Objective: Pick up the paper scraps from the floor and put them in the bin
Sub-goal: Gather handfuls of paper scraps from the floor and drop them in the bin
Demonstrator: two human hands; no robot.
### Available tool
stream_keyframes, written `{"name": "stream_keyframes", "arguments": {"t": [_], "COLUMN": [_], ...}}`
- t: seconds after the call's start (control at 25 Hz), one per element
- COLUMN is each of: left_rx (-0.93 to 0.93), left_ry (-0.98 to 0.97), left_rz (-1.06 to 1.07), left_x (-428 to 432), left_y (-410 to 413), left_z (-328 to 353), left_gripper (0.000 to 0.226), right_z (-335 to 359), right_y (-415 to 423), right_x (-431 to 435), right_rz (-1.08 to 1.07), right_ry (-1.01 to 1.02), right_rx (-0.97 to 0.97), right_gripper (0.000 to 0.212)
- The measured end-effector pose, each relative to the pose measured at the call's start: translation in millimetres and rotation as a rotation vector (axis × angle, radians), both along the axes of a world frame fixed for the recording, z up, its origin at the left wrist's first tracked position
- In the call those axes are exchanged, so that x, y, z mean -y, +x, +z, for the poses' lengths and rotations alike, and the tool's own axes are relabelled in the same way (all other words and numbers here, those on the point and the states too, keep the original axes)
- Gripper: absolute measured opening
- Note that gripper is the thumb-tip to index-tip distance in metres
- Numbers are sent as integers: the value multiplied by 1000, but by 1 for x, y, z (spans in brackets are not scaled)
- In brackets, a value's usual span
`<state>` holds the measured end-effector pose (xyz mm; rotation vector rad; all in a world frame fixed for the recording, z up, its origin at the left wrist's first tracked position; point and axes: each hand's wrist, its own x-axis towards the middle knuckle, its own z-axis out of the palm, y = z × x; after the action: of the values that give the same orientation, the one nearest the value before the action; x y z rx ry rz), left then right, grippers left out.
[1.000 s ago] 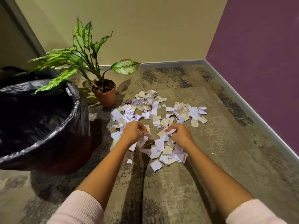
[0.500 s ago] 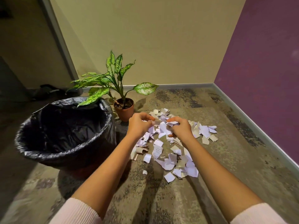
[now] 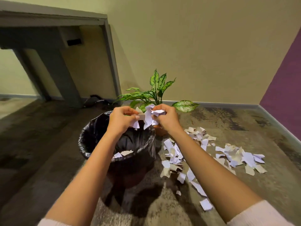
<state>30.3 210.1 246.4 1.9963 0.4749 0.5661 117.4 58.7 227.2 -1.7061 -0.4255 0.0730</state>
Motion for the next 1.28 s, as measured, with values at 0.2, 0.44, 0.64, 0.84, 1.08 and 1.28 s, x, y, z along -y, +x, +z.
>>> {"name": "stream_keyframes", "arguments": {"t": [0.2,0.44,0.64,0.84,1.08,1.28], "left_rx": [-200,-493,-561,-476,-323,-228], "left_ry": [104,138,130,169,301,383], "left_rz": [137,102,49,68,2,-134], "left_x": [-54,-71,-68,-50,13,88], "left_y": [-24,-29,-26,-19,7,37], "left_z": [-17,-30,-35,-30,-10,-7], "left_gripper": [12,31,34,24,25,27], "right_z": [-6,-15,-14,-6,-3,-11], "right_y": [-10,-21,-25,-17,8,23], "right_x": [-57,-83,-81,-65,-5,68], "right_rz": [102,341,396,292,83,-40], "right_ry": [-257,-550,-553,-344,-212,-276], "right_rx": [189,31,-117,-150,-124,-101], "right_gripper": [20,49,64,44,21,19]}}
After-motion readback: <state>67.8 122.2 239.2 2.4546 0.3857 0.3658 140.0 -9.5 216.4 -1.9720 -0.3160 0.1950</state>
